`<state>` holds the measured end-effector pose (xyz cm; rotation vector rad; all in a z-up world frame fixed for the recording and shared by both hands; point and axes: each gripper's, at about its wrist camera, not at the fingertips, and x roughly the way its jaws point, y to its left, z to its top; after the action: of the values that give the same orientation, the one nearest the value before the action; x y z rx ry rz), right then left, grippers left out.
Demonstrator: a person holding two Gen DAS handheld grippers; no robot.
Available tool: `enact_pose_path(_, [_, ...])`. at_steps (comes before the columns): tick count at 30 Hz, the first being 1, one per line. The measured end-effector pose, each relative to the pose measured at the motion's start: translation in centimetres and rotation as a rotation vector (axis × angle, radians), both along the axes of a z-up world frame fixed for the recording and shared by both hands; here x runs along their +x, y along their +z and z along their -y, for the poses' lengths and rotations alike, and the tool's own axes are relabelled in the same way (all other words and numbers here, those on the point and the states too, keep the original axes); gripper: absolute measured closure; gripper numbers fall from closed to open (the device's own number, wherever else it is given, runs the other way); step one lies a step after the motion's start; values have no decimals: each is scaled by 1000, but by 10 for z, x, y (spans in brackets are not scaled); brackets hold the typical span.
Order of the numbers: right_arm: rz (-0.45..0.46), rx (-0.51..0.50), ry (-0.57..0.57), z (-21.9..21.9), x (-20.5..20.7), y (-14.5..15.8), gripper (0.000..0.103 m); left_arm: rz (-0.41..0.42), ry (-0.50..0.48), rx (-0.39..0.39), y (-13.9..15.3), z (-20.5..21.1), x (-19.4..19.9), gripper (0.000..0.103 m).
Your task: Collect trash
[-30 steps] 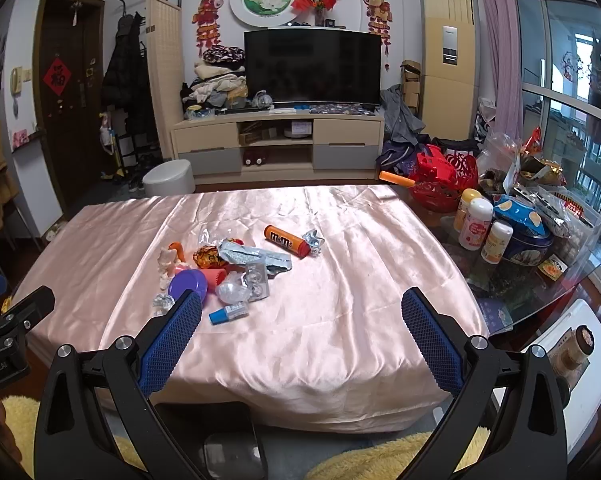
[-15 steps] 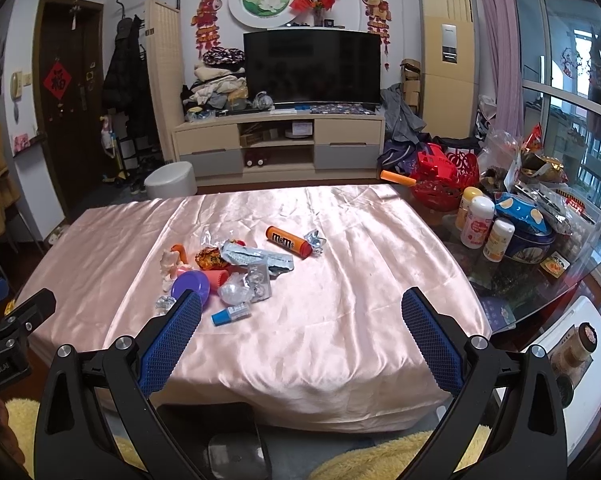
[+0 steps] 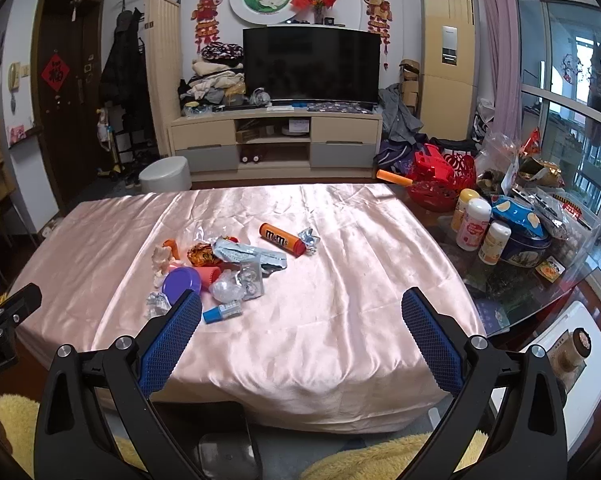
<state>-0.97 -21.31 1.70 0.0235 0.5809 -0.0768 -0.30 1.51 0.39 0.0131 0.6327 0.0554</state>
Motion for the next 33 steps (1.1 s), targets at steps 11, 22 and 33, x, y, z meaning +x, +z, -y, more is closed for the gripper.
enact_pose_path(11, [-62,52,5,13,30,-23,3,-86,8,23,-29,-15,26,8])
enact_pose_path(22, [-197,176,11,14,87,-73,3,-258,-58,43,-88,-5,85,8])
enact_pose_path(33, [-227,164,154,-14,148,-98,18,-331,-144,-33,-115,12,135,8])
